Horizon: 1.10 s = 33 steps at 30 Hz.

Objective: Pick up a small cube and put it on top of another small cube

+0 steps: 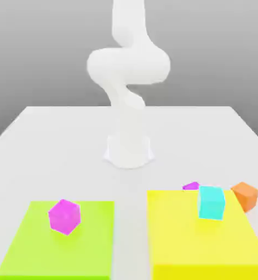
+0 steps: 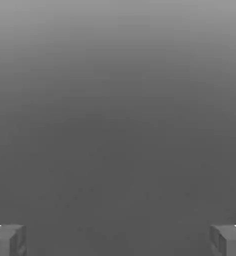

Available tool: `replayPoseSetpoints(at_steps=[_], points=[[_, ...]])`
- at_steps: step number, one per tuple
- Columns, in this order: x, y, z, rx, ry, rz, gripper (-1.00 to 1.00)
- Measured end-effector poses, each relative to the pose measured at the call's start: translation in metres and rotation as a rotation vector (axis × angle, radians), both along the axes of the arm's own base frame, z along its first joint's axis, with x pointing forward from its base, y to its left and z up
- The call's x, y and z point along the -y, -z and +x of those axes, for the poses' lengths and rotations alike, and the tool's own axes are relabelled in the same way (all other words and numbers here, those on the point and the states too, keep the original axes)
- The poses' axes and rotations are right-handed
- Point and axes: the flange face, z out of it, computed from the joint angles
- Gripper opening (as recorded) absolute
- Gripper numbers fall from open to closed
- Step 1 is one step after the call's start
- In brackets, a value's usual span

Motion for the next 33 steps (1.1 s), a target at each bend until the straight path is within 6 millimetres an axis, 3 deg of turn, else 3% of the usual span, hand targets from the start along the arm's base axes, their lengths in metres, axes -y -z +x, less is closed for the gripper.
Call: replayPoseSetpoints(at_steps=[6, 12, 18, 23, 28, 33], points=[[-0.08, 0.101, 0.042, -0.129, -0.398, -0.164, 0.0], [-0.165, 0.205, 0.041, -0.225, -0.801, -0.328, 0.0], [-0.238, 0.31, 0.002, -0.299, -1.212, -0.494, 0.0], [-0.284, 0.393, -0.058, -0.341, -1.576, -0.638, 0.0], [-0.299, 0.467, -0.116, -0.378, -1.896, -0.77, 0.0], [-0.299, 0.522, -0.121, -0.385, -1.935, -0.784, 0.0]])
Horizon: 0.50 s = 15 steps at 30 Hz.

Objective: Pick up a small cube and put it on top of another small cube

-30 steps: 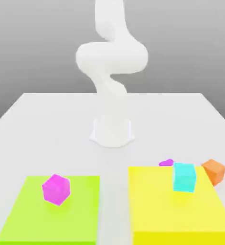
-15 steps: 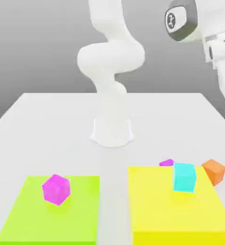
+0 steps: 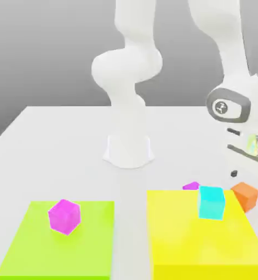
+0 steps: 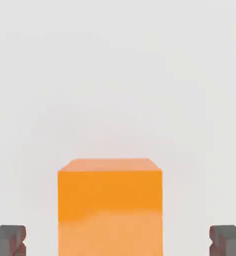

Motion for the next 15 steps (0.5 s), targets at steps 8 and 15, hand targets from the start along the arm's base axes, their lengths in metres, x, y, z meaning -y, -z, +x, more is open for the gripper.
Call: replayPoseSetpoints(at_steps=[8, 15], points=[[0.001, 0.013, -0.001, -0.002, -0.001, -0.002, -1.0], [-0.002, -0.048, 0.002, 0.001, 0.009, -0.017, -1.0]])
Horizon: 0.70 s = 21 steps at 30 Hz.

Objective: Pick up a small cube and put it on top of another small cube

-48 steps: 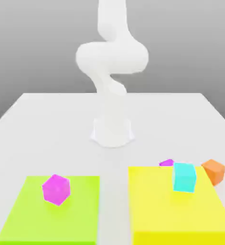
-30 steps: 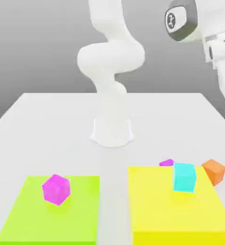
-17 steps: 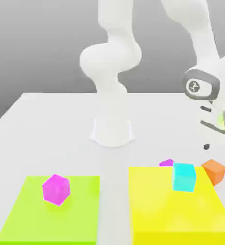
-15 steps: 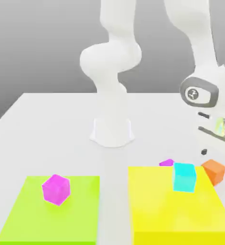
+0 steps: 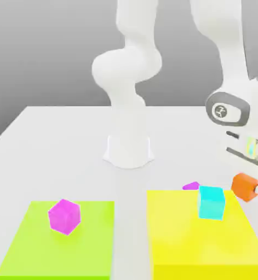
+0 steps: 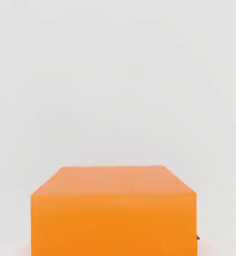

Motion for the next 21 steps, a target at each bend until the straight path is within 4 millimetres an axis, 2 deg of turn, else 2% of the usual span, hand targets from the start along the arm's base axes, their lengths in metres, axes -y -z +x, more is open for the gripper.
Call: replayPoseSetpoints(at_steps=[2, 6, 10, 11, 13, 15, 18, 21], points=[[0.005, -0.015, 0.023, 0.015, 0.064, -0.033, -1.0], [0.037, -0.048, 0.083, 0.07, 0.247, -0.12, -1.0], [0.092, -0.083, 0.136, 0.123, 0.435, -0.186, -1.0], [0.116, -0.088, 0.148, 0.12, 0.488, -0.188, -1.0], [0.186, -0.096, 0.174, 0.104, 0.639, -0.184, -1.0], [0.243, -0.103, 0.184, 0.087, 0.751, -0.17, -1.0], [0.313, -0.11, 0.185, 0.063, 0.881, -0.14, -1.0], [0.386, -0.115, 0.174, 0.038, 1.024, -0.105, -1.0]])
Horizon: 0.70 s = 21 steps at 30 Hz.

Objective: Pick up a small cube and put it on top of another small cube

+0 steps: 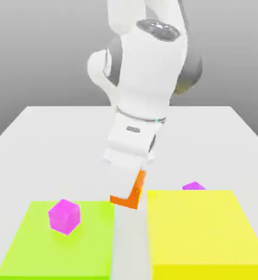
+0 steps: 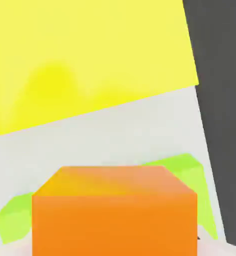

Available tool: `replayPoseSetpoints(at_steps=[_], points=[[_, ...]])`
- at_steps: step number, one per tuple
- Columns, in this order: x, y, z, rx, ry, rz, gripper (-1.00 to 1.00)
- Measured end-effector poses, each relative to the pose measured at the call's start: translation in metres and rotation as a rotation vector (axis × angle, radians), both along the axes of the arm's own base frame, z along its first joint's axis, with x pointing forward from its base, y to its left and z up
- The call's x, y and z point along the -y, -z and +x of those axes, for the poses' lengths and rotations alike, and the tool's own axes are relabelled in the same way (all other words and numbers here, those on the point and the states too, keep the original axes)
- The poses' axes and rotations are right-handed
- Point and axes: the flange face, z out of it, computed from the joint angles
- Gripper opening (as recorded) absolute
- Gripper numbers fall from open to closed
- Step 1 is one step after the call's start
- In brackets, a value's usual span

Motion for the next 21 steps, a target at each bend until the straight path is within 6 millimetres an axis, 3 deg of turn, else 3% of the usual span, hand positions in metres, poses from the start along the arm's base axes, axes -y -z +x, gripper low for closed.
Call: replayPoseSetpoints(at_steps=[2, 4, 11, 12, 18, 21], points=[[0.047, -0.001, -0.015, 0.005, 0.093, 0.034, -1.0], [0.076, 0.005, -0.032, 0.025, 0.143, 0.089, -1.0], [0.087, 0.066, -0.039, 0.037, 0.161, 0.119, -1.0], [0.087, 0.071, -0.04, 0.037, 0.162, 0.116, 1.0], [0.088, 0.074, -0.04, 0.038, 0.163, 0.115, 1.0], [0.086, 0.055, -0.038, 0.039, 0.161, 0.123, 1.0]])
